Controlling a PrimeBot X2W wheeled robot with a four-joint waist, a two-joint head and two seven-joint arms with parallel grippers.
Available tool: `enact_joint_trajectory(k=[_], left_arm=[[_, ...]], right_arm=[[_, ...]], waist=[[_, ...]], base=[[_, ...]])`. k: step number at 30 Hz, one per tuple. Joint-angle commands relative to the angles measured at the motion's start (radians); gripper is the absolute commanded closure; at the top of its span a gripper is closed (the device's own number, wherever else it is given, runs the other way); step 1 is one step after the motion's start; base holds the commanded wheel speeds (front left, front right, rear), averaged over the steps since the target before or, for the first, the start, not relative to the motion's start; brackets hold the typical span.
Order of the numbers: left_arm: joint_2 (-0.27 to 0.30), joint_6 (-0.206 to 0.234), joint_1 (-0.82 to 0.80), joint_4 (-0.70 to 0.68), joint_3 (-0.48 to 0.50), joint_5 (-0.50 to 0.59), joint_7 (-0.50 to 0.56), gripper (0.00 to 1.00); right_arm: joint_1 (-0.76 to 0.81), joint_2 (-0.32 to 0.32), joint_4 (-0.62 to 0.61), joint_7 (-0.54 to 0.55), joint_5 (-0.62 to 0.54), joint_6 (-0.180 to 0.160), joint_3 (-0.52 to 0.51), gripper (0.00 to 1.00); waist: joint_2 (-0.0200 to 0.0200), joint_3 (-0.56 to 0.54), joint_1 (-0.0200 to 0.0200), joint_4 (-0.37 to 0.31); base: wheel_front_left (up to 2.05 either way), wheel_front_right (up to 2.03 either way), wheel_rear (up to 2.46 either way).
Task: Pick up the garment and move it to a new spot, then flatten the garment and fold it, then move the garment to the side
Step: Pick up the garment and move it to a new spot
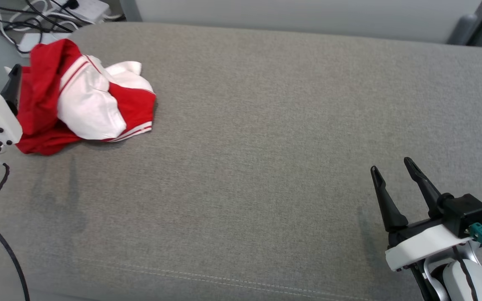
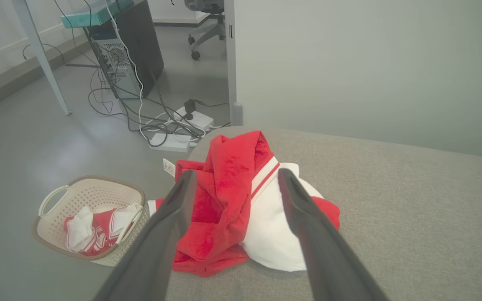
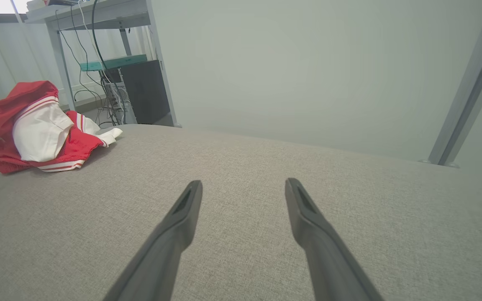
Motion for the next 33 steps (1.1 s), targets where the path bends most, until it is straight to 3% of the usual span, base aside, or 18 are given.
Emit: enact_joint_trajectory(k=[1, 6, 13, 14, 15, 25, 33], left_arm=[[0.057, -0.005, -0.057, -0.002, 0.037, -0.018, 0.012, 0.0], [0.089, 0.009, -0.084, 0.116, 0.063, -0.045, 0.058, 0.0], [0.117, 0.022, -0.083, 0.205, 0.096, -0.073, 0.046, 0.0], [0.12, 0.028, -0.084, 0.209, 0.098, -0.071, 0.034, 0.46], [0.119, 0.028, -0.085, 0.212, 0.098, -0.072, 0.023, 1.0], [0.123, 0.015, -0.117, 0.151, 0.027, 0.0, -0.064, 1.0], [0.104, 0.018, -0.062, -0.093, -0.035, 0.056, -0.145, 1.0]], right_arm=[[-0.032, -0.019, -0.032, -0.001, 0.006, 0.006, 0.024, 0.0], [-0.067, -0.039, -0.034, -0.004, 0.016, 0.006, 0.039, 0.0], [-0.105, -0.048, -0.035, -0.014, 0.039, 0.006, 0.05, 0.0], [-0.108, -0.048, -0.033, -0.015, 0.039, 0.006, 0.052, 0.0], [-0.109, -0.048, -0.032, -0.015, 0.039, 0.006, 0.053, 0.0], [-0.108, -0.05, -0.014, -0.018, 0.043, 0.006, 0.049, 0.0], [-0.081, -0.038, -0.01, -0.022, 0.044, 0.006, 0.02, 0.0]], waist=[[0.0, 0.07, 0.0, -0.063], [0.0, 0.137, 0.0, -0.103], [0.0, 0.19, 0.0, -0.121], [0.0, 0.192, 0.0, -0.12], [0.0, 0.194, 0.0, -0.119], [0.0, 0.162, 0.0, -0.086], [0.0, 0.081, 0.0, -0.077]], base=[[0.0, 0.0, 0.0], [0.0, 0.0, 0.0], [0.0, 0.0, 0.0], [0.0, 0.0, 0.0], [0.0, 0.0, 0.0], [0.0, 0.0, 0.0], [0.0, 0.0, 0.0]])
